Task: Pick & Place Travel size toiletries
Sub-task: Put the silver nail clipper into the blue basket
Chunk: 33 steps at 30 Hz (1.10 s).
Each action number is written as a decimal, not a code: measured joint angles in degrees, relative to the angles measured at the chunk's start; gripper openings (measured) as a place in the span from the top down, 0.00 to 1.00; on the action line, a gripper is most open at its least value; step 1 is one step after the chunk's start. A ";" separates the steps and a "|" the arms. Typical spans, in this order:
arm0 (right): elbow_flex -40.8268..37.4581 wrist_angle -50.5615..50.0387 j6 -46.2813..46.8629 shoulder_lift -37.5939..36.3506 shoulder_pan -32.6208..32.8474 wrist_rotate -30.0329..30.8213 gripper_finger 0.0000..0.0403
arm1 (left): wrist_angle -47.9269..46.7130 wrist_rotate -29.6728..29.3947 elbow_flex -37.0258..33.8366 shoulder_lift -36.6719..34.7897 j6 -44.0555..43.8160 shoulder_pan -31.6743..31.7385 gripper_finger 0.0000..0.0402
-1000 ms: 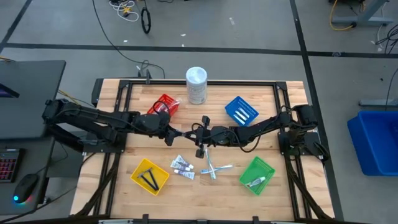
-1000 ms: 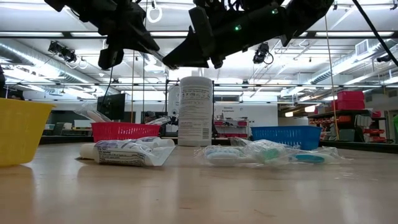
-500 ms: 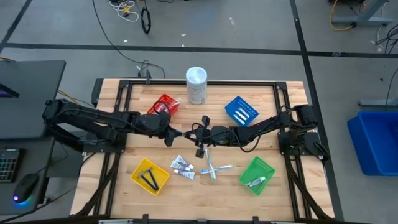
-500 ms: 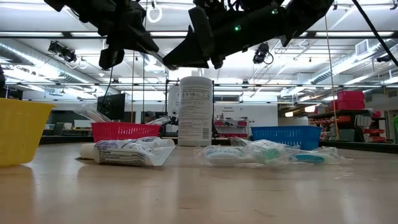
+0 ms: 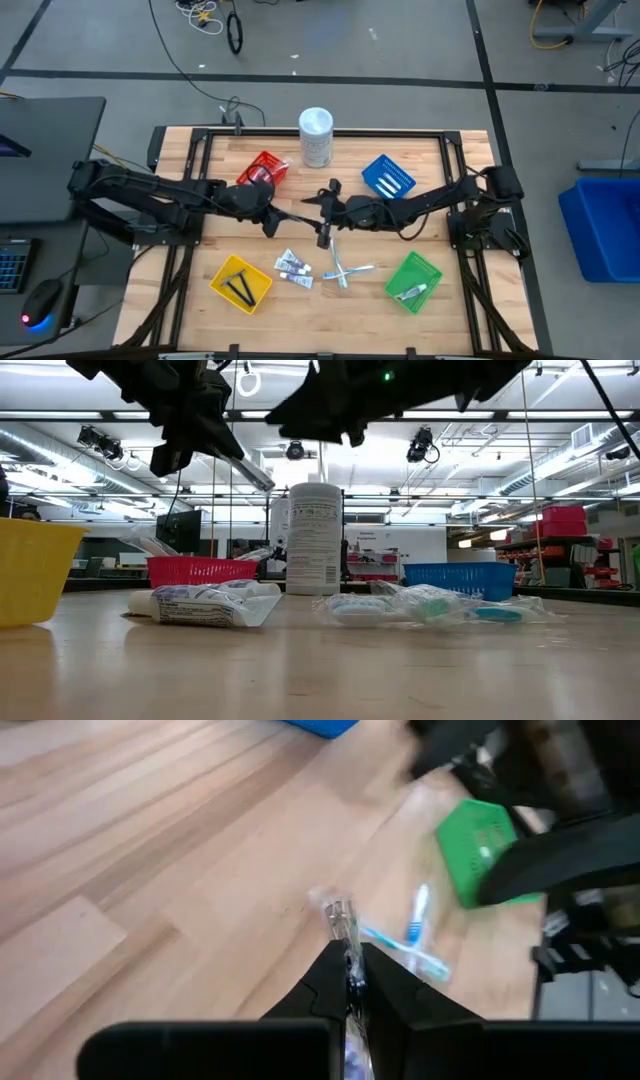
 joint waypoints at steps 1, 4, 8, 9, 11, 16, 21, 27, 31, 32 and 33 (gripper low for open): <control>0.00 -0.02 -0.06 -0.66 0.00 0.00 0.44 | -0.52 -0.05 0.00 -0.07 0.26 0.25 0.95; 0.02 -1.35 -0.14 -3.01 -0.07 -0.02 0.44 | -1.72 -0.19 -0.02 -0.64 1.61 1.31 0.95; 0.09 -4.17 0.82 -4.50 -0.07 -0.14 0.49 | -3.46 -0.34 -0.04 -1.74 3.62 3.55 0.96; 0.09 -5.41 1.29 -4.68 -0.07 -0.17 0.50 | -4.11 -0.47 -0.04 -2.10 4.36 4.26 0.96; 0.09 -6.09 2.51 -4.83 -0.07 -0.20 0.53 | -4.74 -0.44 -0.04 -2.25 5.06 5.75 0.95; 0.09 -9.54 5.58 -4.91 -0.02 -0.77 0.60 | -5.70 0.56 -0.07 -2.69 6.56 8.40 0.95; 0.07 -11.95 5.66 -4.88 0.00 -1.27 0.66 | -5.53 1.71 -0.07 -2.69 7.79 8.89 0.96; 0.07 -11.92 5.66 -4.88 0.00 -1.29 0.70 | -2.84 3.90 -0.07 -2.69 9.84 8.89 0.95; 0.07 -11.95 5.64 -4.88 -0.13 -2.73 0.67 | 1.87 6.39 -0.07 -2.67 10.67 8.89 0.96; 0.07 -11.99 5.70 -4.88 -0.33 -3.15 0.65 | 2.90 6.61 -0.07 -2.67 10.50 8.89 0.96; 0.07 -12.02 6.14 -4.88 -0.48 -3.68 0.63 | 3.86 6.80 -0.07 -2.67 10.47 8.89 0.96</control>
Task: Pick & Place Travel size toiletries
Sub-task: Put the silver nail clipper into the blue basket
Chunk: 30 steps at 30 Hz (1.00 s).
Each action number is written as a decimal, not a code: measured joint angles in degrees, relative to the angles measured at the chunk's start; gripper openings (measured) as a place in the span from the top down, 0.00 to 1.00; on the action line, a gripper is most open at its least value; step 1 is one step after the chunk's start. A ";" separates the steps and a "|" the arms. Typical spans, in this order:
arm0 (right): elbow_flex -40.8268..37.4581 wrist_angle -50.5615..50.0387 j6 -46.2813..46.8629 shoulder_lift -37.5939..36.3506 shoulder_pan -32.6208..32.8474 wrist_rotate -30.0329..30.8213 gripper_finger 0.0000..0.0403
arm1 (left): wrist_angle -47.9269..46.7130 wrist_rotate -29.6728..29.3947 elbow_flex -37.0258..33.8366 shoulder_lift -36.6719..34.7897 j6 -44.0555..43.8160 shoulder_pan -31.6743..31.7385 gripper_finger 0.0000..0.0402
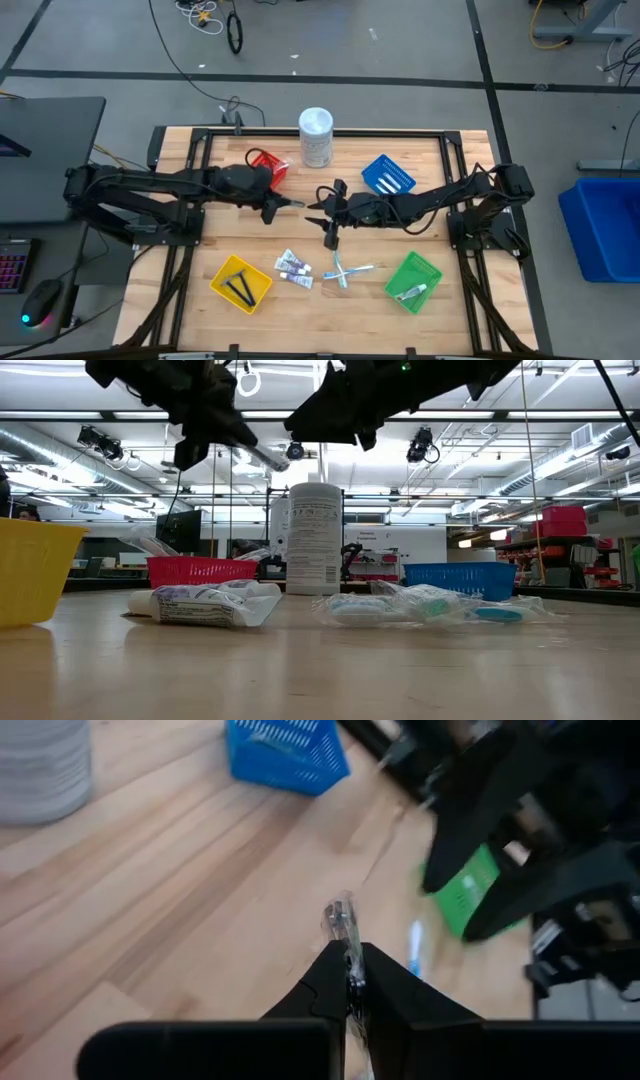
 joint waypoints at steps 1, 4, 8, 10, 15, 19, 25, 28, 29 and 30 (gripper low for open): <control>0.00 0.02 0.81 0.00 -0.15 -0.17 0.60 | 0.73 0.22 0.00 0.00 -0.02 0.00 0.95; 0.00 0.02 1.89 0.00 -0.76 -0.17 0.51 | 1.66 1.10 0.00 0.00 -0.04 0.00 0.95; -0.01 0.04 1.92 0.00 -1.51 -0.13 0.40 | 1.81 2.63 0.00 0.02 -0.38 -0.01 0.96; -0.02 0.07 2.26 0.02 -1.81 -0.16 0.37 | 2.20 3.42 0.00 0.04 -0.75 0.00 0.96; -0.04 1.58 4.00 0.04 -2.67 -5.73 0.32 | 4.56 4.23 0.00 0.04 -1.03 -0.02 0.94; -0.04 1.79 3.58 0.04 -2.79 -5.42 0.34 | 4.56 4.10 0.00 0.07 -0.81 -0.02 0.96; -0.05 2.06 3.41 0.76 -3.86 -5.63 0.38 | 4.54 4.32 0.00 0.07 -0.85 -0.02 0.94; -0.07 3.74 3.48 2.19 -4.24 -6.57 0.38 | 4.54 4.33 0.00 0.07 -0.74 -0.02 0.95; -0.07 4.52 3.60 2.66 -4.24 -6.58 0.38 | 4.61 4.33 0.00 0.26 -0.68 -0.02 0.95; -0.07 5.00 3.59 2.99 -4.21 -6.64 0.38 | 4.71 4.33 0.04 0.58 -0.62 -0.02 0.96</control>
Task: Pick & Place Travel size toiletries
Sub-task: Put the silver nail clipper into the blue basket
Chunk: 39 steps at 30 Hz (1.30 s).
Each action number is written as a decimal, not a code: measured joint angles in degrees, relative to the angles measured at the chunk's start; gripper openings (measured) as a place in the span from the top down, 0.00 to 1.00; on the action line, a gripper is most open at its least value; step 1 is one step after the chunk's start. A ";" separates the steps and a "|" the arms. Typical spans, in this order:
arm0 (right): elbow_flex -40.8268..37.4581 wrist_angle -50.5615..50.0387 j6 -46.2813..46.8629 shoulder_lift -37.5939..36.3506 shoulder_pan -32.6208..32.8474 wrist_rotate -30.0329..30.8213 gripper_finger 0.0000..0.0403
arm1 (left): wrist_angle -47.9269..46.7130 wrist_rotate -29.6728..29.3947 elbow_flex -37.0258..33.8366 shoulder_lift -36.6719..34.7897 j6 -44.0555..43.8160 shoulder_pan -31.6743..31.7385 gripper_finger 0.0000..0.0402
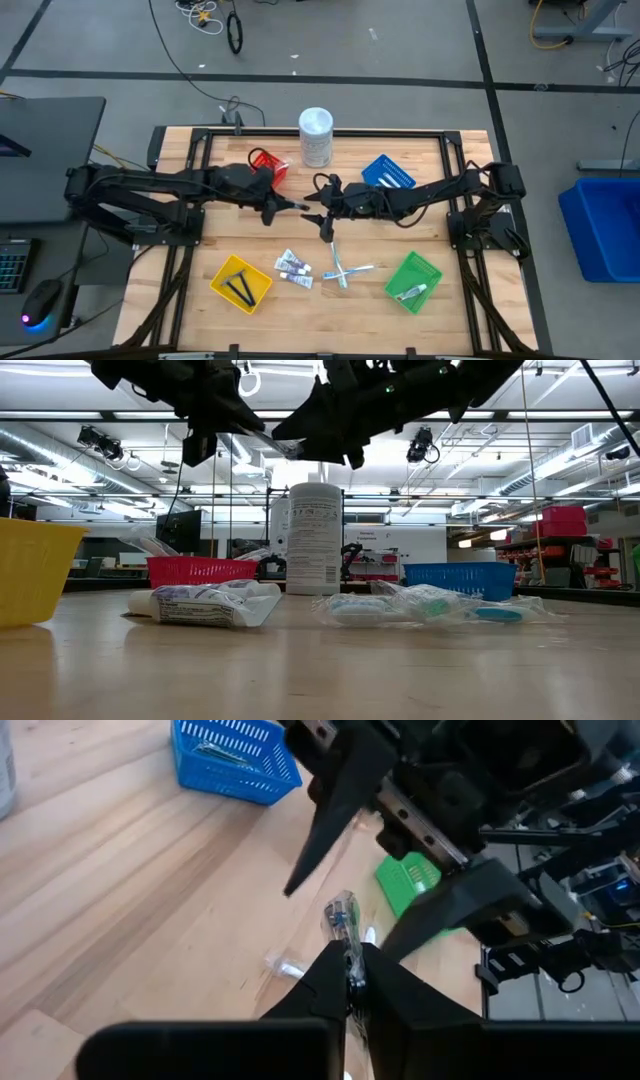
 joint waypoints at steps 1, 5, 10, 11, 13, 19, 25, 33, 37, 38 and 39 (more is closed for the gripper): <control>0.00 0.11 0.02 0.13 0.04 0.00 0.37 | -0.14 0.04 0.00 0.23 0.00 0.00 0.96; 0.00 0.64 0.01 0.18 0.06 -0.02 0.38 | 0.37 0.20 0.06 0.91 -0.16 0.00 0.95; 0.00 0.64 0.00 0.18 0.04 -0.02 0.45 | 0.68 0.90 0.09 1.61 -0.43 0.00 0.94; 0.00 0.64 0.00 0.18 0.04 -0.02 0.47 | 0.48 1.07 0.09 1.85 -0.46 0.00 0.95; 0.00 0.64 0.00 0.18 0.04 -0.05 0.51 | 0.28 1.18 -0.02 2.00 -0.48 0.00 0.96; 0.00 0.31 -0.22 0.18 0.02 -3.74 0.63 | 2.36 1.40 0.03 2.16 -0.48 0.00 0.94; 0.00 0.18 -0.22 0.18 -0.03 -3.85 0.70 | 2.36 1.44 0.03 2.16 -0.39 -0.04 0.96; 0.00 -0.21 -0.22 0.18 0.04 -4.12 0.82 | 2.39 2.54 0.03 2.16 -0.18 -0.02 0.93; 0.00 -0.28 -0.20 0.18 0.02 -4.22 0.85 | 2.43 2.51 0.00 2.16 0.14 -0.02 0.94; 0.00 -0.30 -0.20 0.18 0.02 -4.22 0.86 | 2.45 2.53 0.00 2.16 0.31 -0.02 0.95; 0.00 -0.32 -0.20 0.18 0.04 -4.22 0.86 | 2.45 2.51 0.00 2.16 0.57 -0.02 0.95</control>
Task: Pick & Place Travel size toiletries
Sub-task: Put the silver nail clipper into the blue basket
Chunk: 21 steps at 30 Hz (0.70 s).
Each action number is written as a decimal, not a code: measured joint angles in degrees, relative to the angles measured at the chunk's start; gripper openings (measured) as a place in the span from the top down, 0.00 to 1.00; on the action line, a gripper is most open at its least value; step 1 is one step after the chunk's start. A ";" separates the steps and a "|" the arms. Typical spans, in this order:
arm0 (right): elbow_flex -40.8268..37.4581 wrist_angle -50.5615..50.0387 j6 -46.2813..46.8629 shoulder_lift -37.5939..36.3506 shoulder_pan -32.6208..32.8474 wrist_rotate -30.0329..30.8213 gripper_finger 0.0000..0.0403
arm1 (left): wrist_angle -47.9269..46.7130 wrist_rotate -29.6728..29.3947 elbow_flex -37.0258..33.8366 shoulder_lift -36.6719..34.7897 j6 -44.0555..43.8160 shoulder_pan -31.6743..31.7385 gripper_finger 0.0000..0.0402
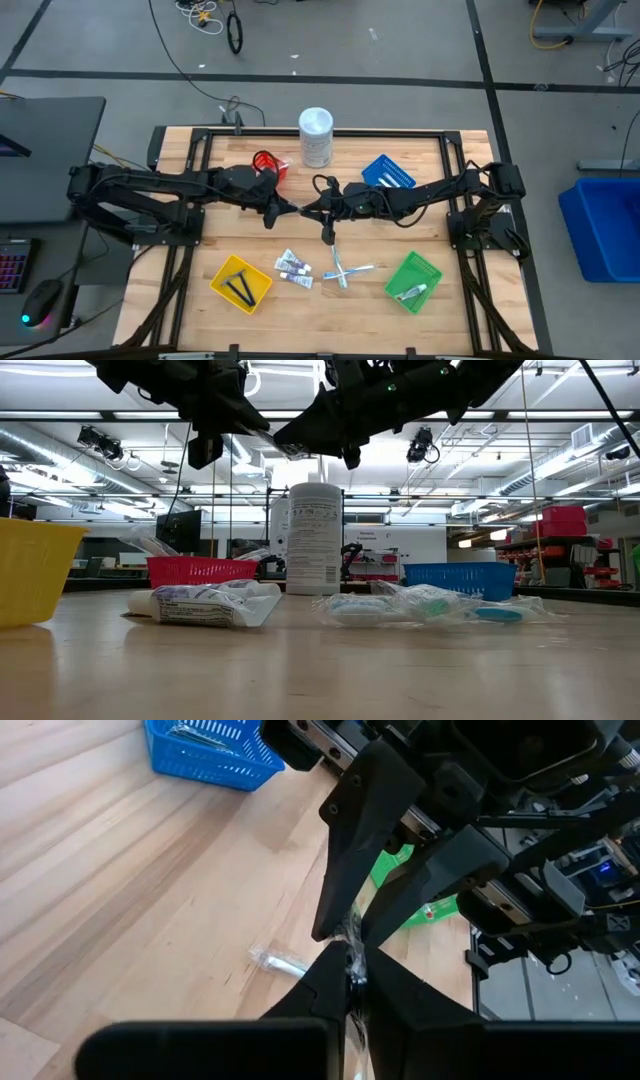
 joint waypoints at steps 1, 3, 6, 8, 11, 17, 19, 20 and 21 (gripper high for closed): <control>0.00 -0.06 0.00 0.00 -0.01 -0.03 0.86 | 0.02 0.00 0.00 0.00 0.09 0.00 0.95; 0.00 -0.13 -0.02 0.00 -0.02 -0.04 0.85 | 0.02 -0.02 0.00 0.00 0.11 0.02 0.95; 0.00 -0.13 -0.02 0.00 -0.02 0.02 0.86 | 0.39 -0.13 0.00 0.00 0.07 0.02 0.89; 0.00 -0.75 -0.02 0.00 0.00 -0.02 0.86 | 0.62 -0.22 0.00 -0.09 0.07 0.04 0.85; 0.00 -0.66 -0.02 0.02 0.00 -0.02 0.88 | 0.59 -0.50 0.00 -0.11 0.11 0.04 0.77; 0.00 -0.59 0.00 0.02 0.00 0.02 0.90 | 0.28 -0.48 0.00 -0.11 0.27 0.04 0.63; 0.00 -0.58 -0.02 0.02 0.00 0.02 0.90 | -0.08 -0.46 0.00 -0.29 0.27 0.04 0.59; 0.00 -0.53 -0.02 0.02 0.00 0.01 0.90 | -0.21 -0.33 0.00 -0.62 0.30 0.04 0.58; 0.00 -0.53 -0.02 0.02 0.00 0.02 0.90 | -0.04 -0.22 0.00 -0.88 0.33 0.04 0.56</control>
